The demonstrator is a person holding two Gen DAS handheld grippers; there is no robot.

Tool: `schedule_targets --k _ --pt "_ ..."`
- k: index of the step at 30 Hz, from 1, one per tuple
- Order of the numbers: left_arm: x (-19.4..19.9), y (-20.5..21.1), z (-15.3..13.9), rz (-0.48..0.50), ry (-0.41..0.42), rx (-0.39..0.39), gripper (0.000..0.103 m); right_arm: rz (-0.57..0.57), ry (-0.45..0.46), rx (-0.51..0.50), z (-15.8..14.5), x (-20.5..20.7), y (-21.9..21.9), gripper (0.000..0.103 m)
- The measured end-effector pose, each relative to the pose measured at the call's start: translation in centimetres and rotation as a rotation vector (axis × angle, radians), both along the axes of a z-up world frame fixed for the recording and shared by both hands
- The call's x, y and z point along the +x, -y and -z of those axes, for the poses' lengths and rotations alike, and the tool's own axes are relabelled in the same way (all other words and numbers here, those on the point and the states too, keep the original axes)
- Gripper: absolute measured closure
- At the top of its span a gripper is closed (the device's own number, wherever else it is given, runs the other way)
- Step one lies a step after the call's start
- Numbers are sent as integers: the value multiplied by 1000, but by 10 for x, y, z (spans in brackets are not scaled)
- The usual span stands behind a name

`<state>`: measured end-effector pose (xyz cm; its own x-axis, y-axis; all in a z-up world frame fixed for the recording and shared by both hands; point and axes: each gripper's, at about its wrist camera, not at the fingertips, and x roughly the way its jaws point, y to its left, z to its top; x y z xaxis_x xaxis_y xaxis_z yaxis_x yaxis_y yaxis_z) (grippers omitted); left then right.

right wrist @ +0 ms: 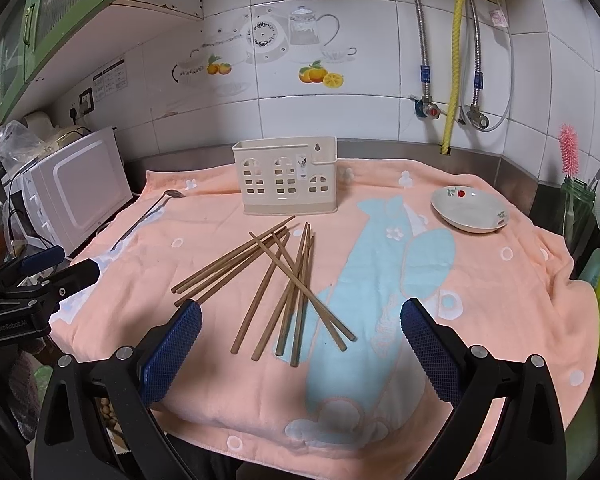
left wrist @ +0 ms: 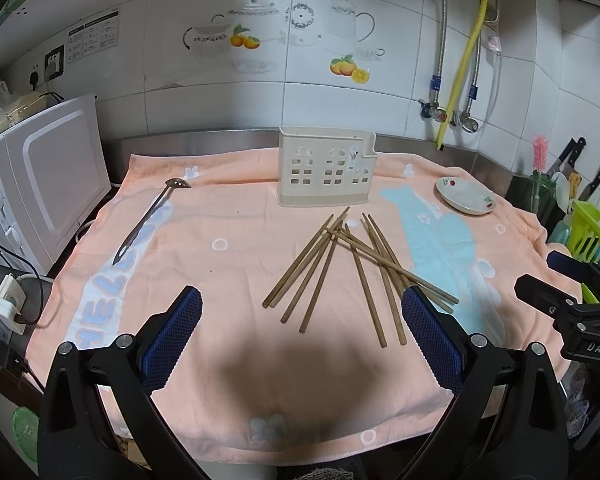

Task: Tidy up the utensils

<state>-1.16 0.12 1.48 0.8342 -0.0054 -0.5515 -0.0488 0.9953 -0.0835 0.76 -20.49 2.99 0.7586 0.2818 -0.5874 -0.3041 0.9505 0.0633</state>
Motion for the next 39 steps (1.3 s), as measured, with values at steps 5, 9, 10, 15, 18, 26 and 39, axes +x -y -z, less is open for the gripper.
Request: schedule_targets --k 5,9,10,15,18,26,39 --pt "1 0 1 -1 1 0 5 -1 2 -1 0 1 0 7" --pt "3 -1 1 -2 -2 -1 5 2 4 0 1 3 -1 7" --pt "2 -1 1 -1 -2 -3 5 1 3 1 1 4 -1 7" --pt "8 -2 5 0 -16 -2 5 -1 -9 0 6 9 -1 7" --pt "12 -3 9 -1 -27 -1 5 -5 -17 1 11 13 -2 7" --pt "25 -7 17 -7 -53 -4 5 -16 -39 1 19 25 -5 7" --pt "50 -13 29 -7 -90 -6 5 -39 -52 -14 31 49 -11 7"
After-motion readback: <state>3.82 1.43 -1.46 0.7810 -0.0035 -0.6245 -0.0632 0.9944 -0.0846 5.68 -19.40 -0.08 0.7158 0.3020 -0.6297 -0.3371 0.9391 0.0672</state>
